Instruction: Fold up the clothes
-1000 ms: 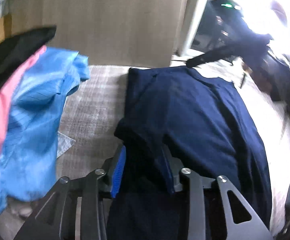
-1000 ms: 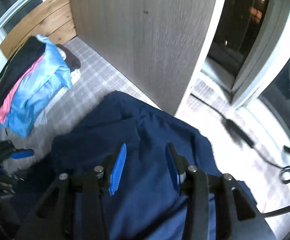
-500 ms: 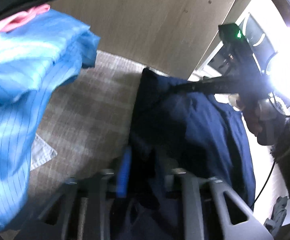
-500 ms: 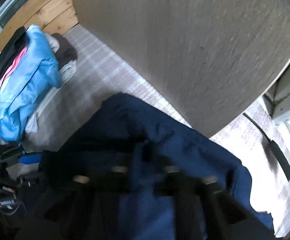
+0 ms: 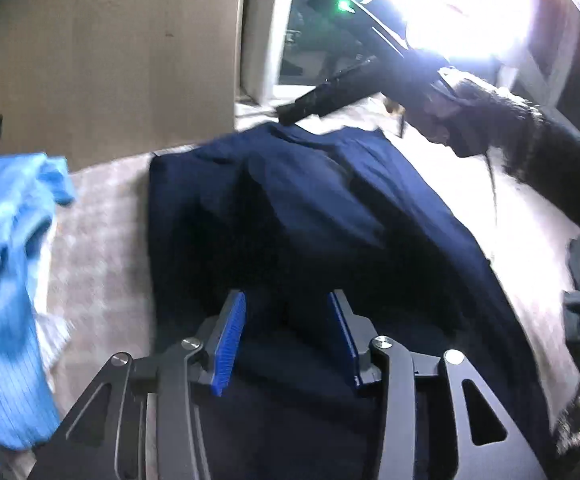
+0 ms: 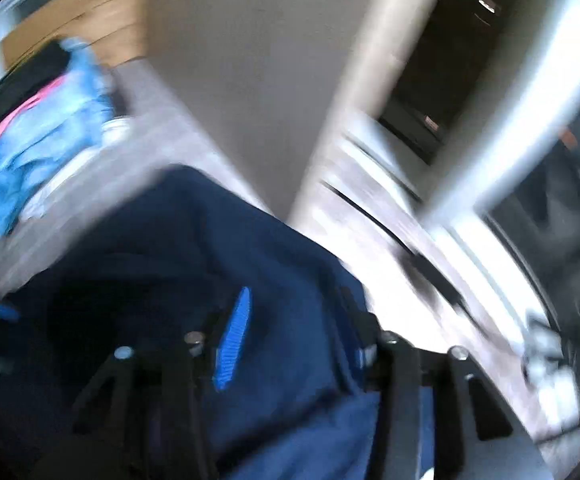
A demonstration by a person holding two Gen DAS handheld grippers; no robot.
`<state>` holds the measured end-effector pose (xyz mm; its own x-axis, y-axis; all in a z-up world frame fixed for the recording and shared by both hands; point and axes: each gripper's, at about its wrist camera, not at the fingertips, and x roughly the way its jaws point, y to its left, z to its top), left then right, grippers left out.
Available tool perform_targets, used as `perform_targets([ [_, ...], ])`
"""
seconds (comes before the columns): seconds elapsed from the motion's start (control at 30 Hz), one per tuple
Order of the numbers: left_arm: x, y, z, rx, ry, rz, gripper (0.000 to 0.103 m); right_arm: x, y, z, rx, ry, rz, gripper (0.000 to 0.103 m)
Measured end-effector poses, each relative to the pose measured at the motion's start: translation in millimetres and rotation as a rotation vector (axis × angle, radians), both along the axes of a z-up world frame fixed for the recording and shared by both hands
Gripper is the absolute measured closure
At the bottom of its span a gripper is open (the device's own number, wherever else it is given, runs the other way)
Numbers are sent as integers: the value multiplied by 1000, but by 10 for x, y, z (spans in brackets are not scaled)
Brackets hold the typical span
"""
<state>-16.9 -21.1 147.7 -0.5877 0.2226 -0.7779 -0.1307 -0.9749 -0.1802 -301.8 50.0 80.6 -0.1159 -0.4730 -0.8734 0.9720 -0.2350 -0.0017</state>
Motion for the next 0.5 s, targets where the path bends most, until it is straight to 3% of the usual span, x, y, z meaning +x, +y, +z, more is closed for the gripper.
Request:
perform_targets([
  [0.1, 28, -102, 15, 21, -10, 45, 64, -62, 120, 84, -54, -110, -53, 59],
  [0.2, -46, -178, 20, 53, -2, 87, 64, 69, 19, 89, -79, -208, -29, 61],
  [0.3, -206, -134, 47, 16, 27, 88, 64, 209, -213, -48, -16, -200, -52, 61],
  [0.4, -321, 33, 40, -20, 38, 54, 63, 192, -290, -148, -35, -257, -101, 61],
  [0.5, -428, 49, -40, -57, 13, 94, 63, 273, -384, -142, -17, -180, -48, 61],
])
